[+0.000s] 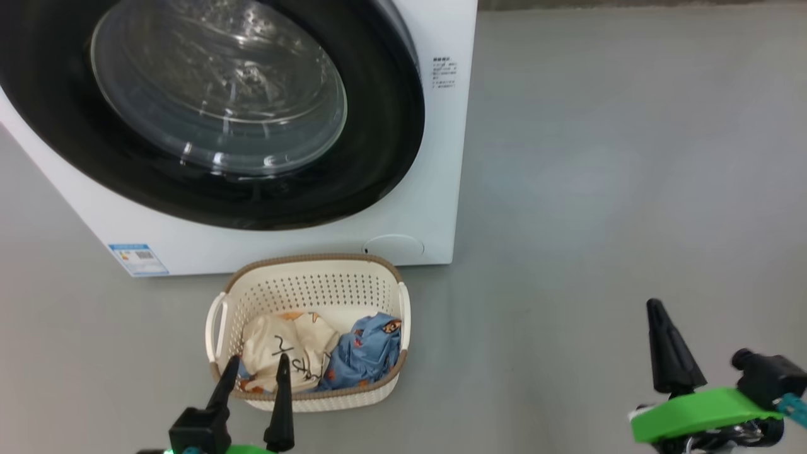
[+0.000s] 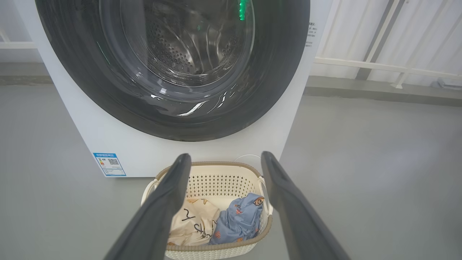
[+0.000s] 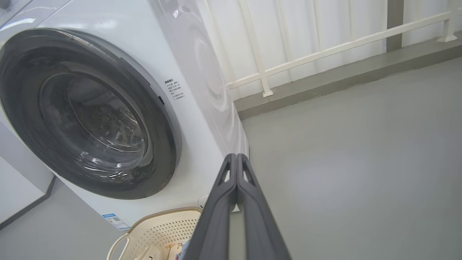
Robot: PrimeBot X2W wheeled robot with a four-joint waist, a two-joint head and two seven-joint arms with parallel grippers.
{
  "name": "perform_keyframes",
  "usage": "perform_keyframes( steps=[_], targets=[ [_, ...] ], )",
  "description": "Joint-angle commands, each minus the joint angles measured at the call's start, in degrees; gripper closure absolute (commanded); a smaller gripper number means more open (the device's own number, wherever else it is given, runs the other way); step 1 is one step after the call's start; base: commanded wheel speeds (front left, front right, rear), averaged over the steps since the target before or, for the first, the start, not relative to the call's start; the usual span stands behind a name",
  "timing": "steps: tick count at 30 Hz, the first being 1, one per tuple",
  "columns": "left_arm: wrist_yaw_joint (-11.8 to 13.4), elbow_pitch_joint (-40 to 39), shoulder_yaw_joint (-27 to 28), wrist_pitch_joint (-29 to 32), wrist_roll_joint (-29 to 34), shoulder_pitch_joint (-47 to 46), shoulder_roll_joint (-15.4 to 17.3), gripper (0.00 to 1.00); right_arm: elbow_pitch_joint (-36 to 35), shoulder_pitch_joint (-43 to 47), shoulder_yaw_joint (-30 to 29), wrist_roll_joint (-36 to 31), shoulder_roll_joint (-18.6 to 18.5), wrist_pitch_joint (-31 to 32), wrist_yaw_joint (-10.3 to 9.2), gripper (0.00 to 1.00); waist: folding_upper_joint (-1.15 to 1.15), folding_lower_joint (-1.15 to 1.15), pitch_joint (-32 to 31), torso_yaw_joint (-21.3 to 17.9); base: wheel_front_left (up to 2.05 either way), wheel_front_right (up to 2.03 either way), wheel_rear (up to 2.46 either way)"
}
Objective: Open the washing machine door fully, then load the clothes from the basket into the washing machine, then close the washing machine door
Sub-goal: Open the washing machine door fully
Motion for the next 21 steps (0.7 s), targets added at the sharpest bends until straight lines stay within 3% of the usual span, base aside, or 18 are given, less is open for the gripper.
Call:
perform_keyframes(
  steps=[1,8,11,21],
  targets=[
    [0.4,-1.6,1.6,-0.4,-0.1,-2.7,0.3,0.0,-0.7,-2.7,1.2,3.2,-0.4,-0.7,0.09,1.0,0.0,0.0,1.1,0.6,0.0,0.0,0.0],
    [1.0,-2.1,-0.1,-0.4,0.5,-4.5,0.3,0.0,5.4,-9.6,-0.5,30.3,-0.4,2.3,0.09,1.0,0.0,0.0,4.7,2.1,0.0,0.0,0.0],
    [1.3,-2.4,-1.2,-0.4,0.5,-5.7,0.3,0.0,7.0,-13.6,-2.0,37.4,-0.4,5.0,0.09,1.0,0.0,0.0,6.4,3.0,0.0,0.0,0.0],
    [3.0,-3.3,-6.5,-0.4,-1.6,-11.1,0.3,0.0,6.7,-28.8,-7.8,40.1,-2.3,22.8,0.09,1.0,0.0,0.0,13.9,7.1,0.0,0.0,0.0]
  ],
)
